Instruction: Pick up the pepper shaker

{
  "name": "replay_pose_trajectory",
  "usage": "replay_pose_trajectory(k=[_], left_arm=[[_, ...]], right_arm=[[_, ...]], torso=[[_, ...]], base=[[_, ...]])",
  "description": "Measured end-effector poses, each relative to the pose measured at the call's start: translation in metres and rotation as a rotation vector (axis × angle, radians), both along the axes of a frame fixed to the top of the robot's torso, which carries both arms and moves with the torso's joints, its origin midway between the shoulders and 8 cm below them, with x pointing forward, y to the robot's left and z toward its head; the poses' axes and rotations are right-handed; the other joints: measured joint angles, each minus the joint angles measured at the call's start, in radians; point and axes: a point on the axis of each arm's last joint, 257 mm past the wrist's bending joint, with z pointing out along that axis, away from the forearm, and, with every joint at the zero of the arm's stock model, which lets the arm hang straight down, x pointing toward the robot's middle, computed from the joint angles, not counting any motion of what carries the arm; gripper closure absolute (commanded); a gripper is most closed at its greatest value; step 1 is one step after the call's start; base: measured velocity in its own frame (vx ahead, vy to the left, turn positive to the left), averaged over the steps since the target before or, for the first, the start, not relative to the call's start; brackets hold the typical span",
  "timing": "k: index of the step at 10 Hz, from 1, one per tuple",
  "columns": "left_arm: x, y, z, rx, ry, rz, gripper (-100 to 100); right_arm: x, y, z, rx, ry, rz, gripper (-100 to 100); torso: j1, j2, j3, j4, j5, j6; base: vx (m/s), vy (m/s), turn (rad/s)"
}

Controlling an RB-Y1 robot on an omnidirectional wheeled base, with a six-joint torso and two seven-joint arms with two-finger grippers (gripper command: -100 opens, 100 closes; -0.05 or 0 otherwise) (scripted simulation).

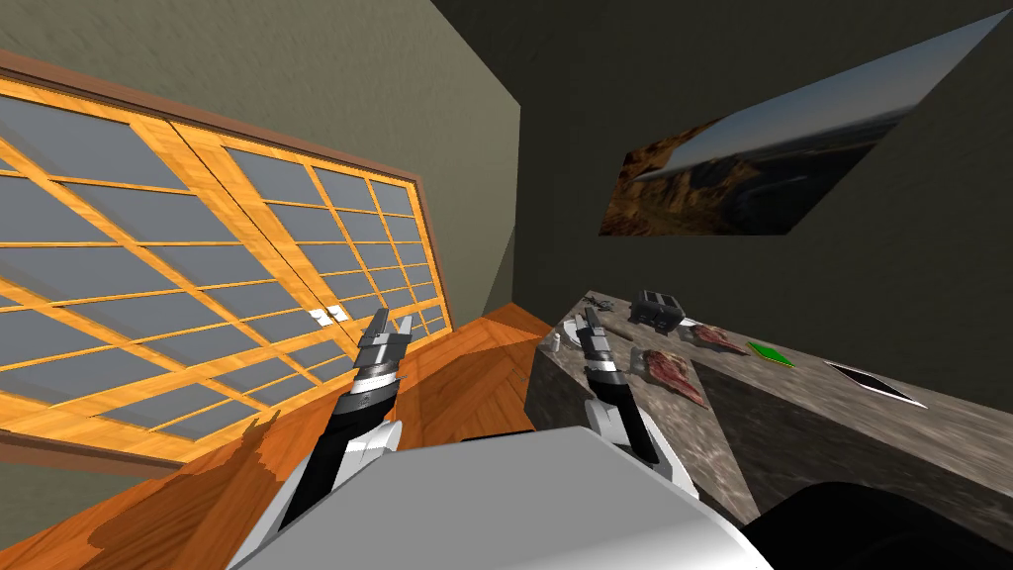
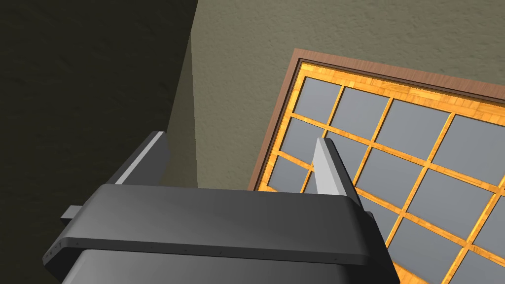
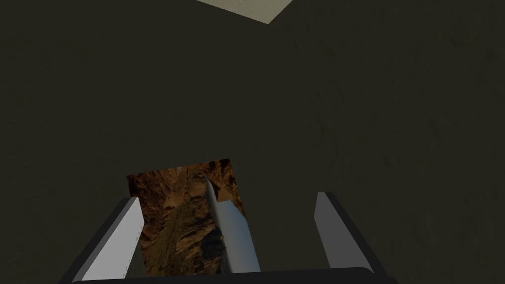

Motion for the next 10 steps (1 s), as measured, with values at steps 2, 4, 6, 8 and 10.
replay_pose_trajectory(k=[2, 4, 6, 8, 10], left_arm=[[0.0, 0.0, 0.0, 0.0, 0.0, 0.0, 0], [0.0, 0.0, 0.0, 0.0, 0.0, 0.0, 0], [0.0, 0.0, 0.0, 0.0, 0.0, 0.0, 0], [0.0, 0.0, 0.0, 0.0, 0.0, 0.0, 0], [0.0, 0.0, 0.0, 0.0, 0.0, 0.0, 0]], right_arm=[[0.005, -0.008, -0.011, -0.094, 0.038, -0.055, -100], [0.01, -0.014, -0.019, -0.167, 0.065, -0.1, -100], [0.016, -0.025, -0.03, -0.251, 0.102, -0.154, -100], [0.02, -0.032, -0.04, -0.321, 0.129, -0.198, -100], [0.023, -0.04, -0.049, -0.387, 0.157, -0.242, -100]], torso=[[0.0, 0.0, 0.0, 0.0, 0.0, 0.0], [0.0, 0.0, 0.0, 0.0, 0.0, 0.0], [0.0, 0.0, 0.0, 0.0, 0.0, 0.0], [-0.001, -0.002, -0.001, 0.0, 0.0, 0.0], [-0.002, -0.002, -0.001, 0.0, 0.0, 0.0]], base=[[-0.03, 0.045, -0.052], [-0.026, 0.045, -0.057], [-0.014, 0.036, -0.026], [0.0, 0.014, -0.009], [0.001, 0.013, -0.031]])
